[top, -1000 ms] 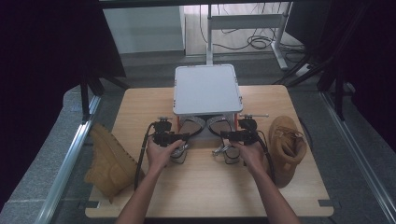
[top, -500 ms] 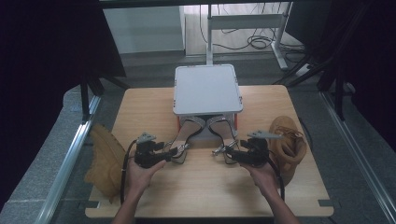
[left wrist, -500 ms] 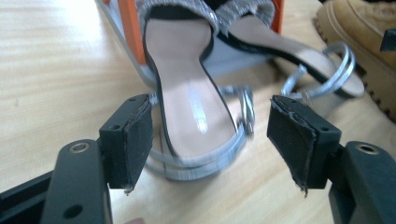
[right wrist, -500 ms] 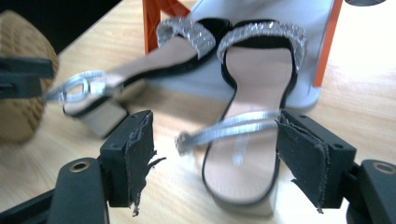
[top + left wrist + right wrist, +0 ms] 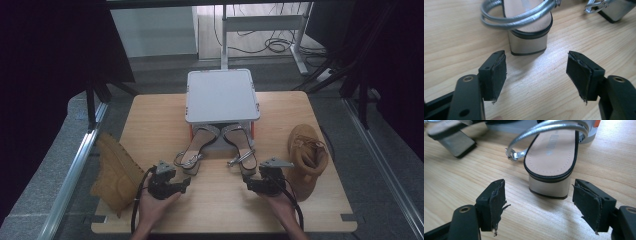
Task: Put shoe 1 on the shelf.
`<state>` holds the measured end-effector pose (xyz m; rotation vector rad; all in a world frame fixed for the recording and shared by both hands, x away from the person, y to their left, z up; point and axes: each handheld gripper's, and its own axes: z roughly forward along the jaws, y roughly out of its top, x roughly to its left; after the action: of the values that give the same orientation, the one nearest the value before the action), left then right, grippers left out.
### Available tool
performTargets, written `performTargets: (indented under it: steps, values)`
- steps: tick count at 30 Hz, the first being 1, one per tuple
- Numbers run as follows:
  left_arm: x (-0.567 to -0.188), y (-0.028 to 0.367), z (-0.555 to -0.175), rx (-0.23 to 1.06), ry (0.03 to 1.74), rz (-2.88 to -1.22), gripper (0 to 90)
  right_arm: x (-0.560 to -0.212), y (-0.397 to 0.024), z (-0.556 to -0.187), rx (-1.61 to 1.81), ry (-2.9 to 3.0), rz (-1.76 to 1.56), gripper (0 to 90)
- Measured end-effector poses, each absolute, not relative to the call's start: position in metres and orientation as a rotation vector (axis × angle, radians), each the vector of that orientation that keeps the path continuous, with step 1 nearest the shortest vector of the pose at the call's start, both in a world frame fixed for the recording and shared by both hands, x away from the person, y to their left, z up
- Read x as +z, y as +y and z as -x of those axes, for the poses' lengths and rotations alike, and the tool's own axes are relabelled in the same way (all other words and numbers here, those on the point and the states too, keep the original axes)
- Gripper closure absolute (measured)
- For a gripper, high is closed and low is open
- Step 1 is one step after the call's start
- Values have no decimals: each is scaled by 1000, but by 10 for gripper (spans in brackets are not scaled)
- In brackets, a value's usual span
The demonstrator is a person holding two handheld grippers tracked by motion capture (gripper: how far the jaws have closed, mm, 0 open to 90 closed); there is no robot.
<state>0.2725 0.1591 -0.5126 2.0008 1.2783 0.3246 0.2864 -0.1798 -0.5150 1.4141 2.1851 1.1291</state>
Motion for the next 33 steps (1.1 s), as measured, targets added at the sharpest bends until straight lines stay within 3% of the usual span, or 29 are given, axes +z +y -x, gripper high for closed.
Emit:
performTargets:
  steps: [13,20,33]
  values:
    - [-526,149,-298,353,1323,-1955,371,-525,-175,-298,1115,2147,-1414,295]
    - [-531,148,-305,346,1332,-1921,426,-529,-171,-304,1100,2118,-1420,397]
    - [-531,133,-315,351,1397,-1856,430,-530,-162,-304,1104,2090,-1446,409]
